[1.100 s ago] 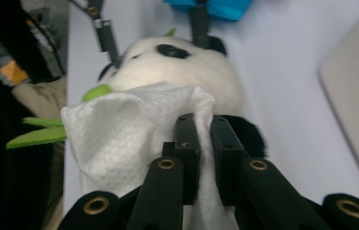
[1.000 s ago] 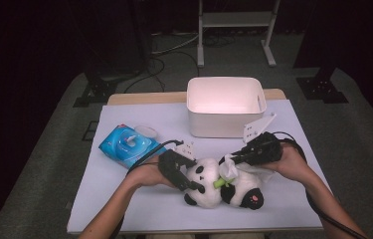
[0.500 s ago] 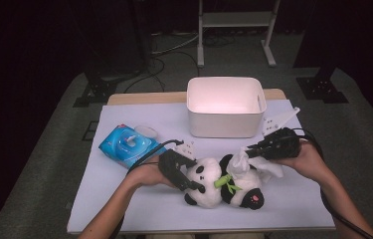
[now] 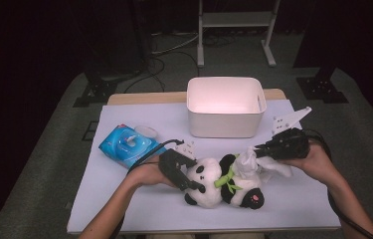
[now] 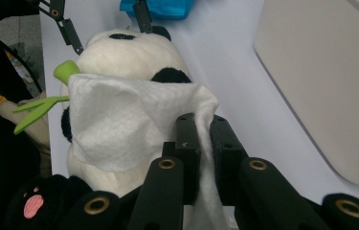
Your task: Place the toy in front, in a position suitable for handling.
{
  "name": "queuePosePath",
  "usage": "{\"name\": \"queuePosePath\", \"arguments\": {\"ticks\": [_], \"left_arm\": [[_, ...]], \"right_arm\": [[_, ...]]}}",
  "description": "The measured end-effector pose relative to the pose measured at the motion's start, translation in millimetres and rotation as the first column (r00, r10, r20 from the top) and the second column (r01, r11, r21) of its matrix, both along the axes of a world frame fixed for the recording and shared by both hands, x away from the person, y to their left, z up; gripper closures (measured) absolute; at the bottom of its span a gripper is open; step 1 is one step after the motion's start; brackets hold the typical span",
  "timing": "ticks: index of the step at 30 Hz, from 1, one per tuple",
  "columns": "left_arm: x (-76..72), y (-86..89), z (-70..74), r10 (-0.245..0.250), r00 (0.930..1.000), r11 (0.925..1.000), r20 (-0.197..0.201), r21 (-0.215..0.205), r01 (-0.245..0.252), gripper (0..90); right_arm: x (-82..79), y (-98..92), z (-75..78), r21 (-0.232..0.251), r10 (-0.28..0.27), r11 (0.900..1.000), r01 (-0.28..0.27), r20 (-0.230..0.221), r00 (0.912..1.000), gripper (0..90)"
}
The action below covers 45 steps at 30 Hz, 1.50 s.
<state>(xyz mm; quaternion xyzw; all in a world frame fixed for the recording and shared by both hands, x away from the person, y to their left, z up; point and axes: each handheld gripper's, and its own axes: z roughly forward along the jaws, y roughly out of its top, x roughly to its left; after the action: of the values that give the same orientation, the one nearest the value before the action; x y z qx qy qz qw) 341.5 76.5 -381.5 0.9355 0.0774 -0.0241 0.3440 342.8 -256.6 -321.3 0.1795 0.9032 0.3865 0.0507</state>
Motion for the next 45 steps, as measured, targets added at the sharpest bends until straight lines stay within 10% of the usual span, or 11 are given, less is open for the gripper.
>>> {"name": "queuePosePath", "arguments": {"ticks": [18,45], "left_arm": [[-0.4,0.9,-0.2,-0.006,1.0000,1.0000,0.003,0.006,0.006,22.4],[7.5,0.5,-1.1,0.015,0.9996,0.9999,-0.023,0.002,-0.015,22.5]], "right_arm": [[9.1,55.9,-10.6,-0.057,0.105,0.993,-0.105,-0.011,0.9944,83.5],[-26.6,10.0,-28.9,-0.021,0.095,0.995,-0.096,-0.056,0.9939,70.4]]}}
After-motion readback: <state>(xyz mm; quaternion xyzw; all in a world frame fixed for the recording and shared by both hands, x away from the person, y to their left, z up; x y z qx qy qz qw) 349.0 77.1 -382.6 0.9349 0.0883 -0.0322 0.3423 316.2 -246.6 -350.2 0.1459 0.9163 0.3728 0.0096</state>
